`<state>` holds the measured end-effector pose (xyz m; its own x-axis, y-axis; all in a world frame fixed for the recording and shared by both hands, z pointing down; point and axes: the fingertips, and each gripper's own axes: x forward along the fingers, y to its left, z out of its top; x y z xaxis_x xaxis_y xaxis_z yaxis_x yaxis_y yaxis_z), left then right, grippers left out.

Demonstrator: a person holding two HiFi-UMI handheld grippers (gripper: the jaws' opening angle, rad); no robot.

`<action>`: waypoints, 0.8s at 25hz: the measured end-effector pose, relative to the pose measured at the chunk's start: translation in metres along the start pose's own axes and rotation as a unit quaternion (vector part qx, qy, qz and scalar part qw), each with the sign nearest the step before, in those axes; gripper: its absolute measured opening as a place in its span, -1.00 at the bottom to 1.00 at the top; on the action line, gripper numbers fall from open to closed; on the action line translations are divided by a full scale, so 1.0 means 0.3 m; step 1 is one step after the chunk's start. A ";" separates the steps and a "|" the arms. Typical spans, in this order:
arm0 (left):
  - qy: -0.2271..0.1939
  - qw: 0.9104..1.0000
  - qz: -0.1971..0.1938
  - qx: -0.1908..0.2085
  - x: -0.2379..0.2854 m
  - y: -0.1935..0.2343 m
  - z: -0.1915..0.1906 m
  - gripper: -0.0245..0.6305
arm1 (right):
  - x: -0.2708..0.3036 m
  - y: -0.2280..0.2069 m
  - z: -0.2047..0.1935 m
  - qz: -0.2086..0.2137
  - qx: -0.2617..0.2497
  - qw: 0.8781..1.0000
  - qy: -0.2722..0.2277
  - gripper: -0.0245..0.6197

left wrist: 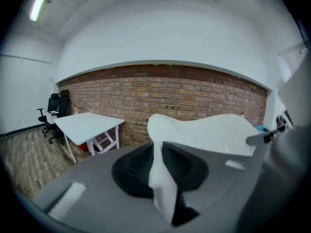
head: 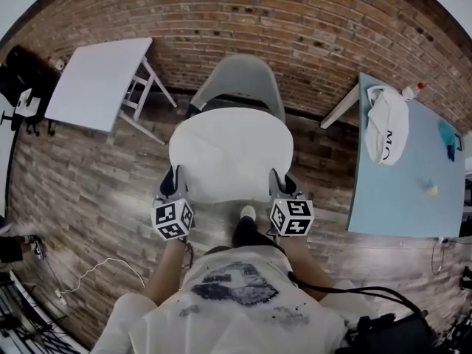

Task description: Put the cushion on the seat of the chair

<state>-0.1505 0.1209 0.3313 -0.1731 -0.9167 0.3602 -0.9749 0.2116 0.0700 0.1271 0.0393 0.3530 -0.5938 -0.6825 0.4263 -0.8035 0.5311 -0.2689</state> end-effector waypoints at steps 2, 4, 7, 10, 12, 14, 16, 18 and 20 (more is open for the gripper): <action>0.002 1.000 0.000 0.003 0.051 -0.013 0.019 -0.77 | 0.034 -0.029 0.019 0.000 0.002 1.000 0.001 -0.79; 0.004 1.000 -0.001 0.006 0.099 -0.014 0.036 -0.77 | 0.067 -0.050 0.037 0.000 0.005 1.000 0.002 -0.79; 0.009 1.000 -0.005 0.011 0.154 -0.010 0.056 -0.77 | 0.105 -0.071 0.053 -0.004 0.013 1.000 0.005 -0.79; 0.015 1.000 -0.015 0.015 0.207 -0.005 0.063 -0.77 | 0.143 -0.082 0.062 -0.012 0.018 1.000 0.007 -0.79; 0.019 0.999 -0.024 0.017 0.245 0.005 0.062 -0.77 | 0.170 -0.082 0.061 -0.020 0.020 1.000 0.009 -0.79; 0.024 0.999 -0.034 0.018 0.283 0.018 0.056 -0.77 | 0.194 -0.078 0.053 -0.030 0.022 0.999 0.012 -0.79; 0.028 0.998 -0.046 0.018 0.326 0.035 0.051 -0.77 | 0.220 -0.074 0.045 -0.043 0.024 0.999 0.015 -0.79; 0.034 0.997 -0.060 0.018 0.371 0.058 0.048 -0.77 | 0.251 -0.066 0.040 -0.058 0.028 0.998 0.018 -0.79; 0.041 0.996 -0.074 0.018 0.416 0.086 0.044 -0.77 | 0.287 -0.055 0.037 -0.074 0.034 0.996 0.022 -0.79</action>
<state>-0.1991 0.0073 0.3657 -0.0162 -0.9054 0.4241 -0.9935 0.0623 0.0951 0.0888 -0.0337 0.3845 -0.4682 -0.7274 0.5017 -0.8836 0.3903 -0.2587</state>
